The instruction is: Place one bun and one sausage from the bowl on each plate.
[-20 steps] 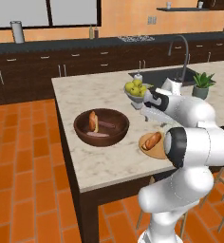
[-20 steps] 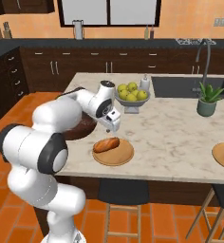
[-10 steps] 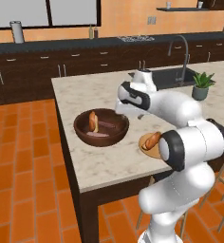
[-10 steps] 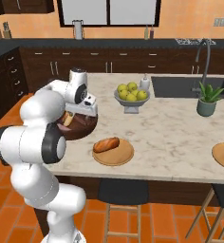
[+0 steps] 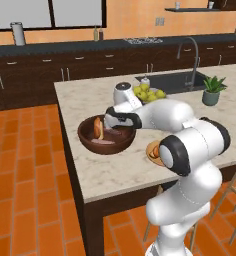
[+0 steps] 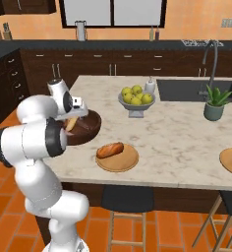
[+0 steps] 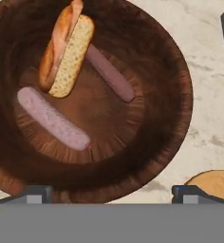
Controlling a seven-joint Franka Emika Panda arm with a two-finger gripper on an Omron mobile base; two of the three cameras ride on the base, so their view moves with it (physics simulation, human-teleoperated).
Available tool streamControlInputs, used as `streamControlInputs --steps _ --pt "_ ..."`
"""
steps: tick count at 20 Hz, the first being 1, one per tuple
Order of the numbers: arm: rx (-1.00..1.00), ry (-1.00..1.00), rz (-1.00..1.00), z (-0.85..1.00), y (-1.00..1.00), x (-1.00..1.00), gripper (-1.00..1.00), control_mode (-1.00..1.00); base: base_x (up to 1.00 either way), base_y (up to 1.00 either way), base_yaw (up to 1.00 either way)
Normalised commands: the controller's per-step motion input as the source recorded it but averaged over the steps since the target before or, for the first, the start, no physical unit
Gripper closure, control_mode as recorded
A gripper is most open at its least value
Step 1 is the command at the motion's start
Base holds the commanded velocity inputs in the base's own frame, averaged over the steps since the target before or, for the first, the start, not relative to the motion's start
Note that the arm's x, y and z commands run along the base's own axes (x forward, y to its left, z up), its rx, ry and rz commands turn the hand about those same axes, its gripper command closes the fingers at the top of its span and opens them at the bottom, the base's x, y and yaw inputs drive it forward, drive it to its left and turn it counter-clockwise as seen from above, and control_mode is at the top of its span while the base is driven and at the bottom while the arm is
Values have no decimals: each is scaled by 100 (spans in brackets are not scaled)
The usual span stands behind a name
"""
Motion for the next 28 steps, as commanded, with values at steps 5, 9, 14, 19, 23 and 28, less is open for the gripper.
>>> streamControlInputs --steps 5,9,14,19,23,28 --pt "-17 -6 1 -45 2 59 -100 -100 0 0 0" --pt "-14 1 0 -24 8 74 -100 -100 0 0 0" --pt "-12 8 0 -18 20 75 -100 -100 0 0 0" --pt "-6 1 0 -55 0 56 -100 -100 0 0 0" --pt "-2 0 1 -54 -2 64 -100 -100 0 0 0" --pt "0 0 1 -48 -35 28 -100 -100 0 0 0"
